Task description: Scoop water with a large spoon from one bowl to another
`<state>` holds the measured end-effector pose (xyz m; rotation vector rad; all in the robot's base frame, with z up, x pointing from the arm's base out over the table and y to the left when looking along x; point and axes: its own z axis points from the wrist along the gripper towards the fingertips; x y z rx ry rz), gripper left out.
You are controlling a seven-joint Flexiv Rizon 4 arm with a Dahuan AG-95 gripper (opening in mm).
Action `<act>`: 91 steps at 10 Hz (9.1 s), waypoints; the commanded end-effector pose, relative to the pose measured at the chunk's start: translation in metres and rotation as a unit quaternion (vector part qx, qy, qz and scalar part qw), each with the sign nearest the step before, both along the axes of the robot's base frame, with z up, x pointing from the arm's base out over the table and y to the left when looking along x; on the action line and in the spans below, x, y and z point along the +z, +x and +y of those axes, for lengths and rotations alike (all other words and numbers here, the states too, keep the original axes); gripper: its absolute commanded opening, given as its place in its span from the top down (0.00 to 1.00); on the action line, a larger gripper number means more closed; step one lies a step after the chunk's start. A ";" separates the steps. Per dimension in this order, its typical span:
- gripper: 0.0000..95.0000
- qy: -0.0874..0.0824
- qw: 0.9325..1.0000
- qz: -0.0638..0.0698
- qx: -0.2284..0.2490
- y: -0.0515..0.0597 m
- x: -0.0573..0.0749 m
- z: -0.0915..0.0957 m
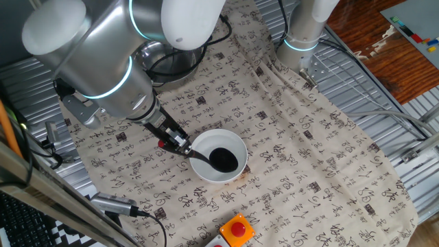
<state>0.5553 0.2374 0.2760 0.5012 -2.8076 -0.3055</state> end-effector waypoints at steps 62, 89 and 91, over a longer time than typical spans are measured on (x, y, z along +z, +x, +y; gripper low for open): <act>1.00 -0.036 0.998 0.028 0.030 -0.006 0.000 -0.008; 1.00 -0.030 0.998 0.019 0.057 -0.013 0.005 -0.016; 1.00 -0.031 0.998 0.021 0.058 -0.014 0.005 -0.016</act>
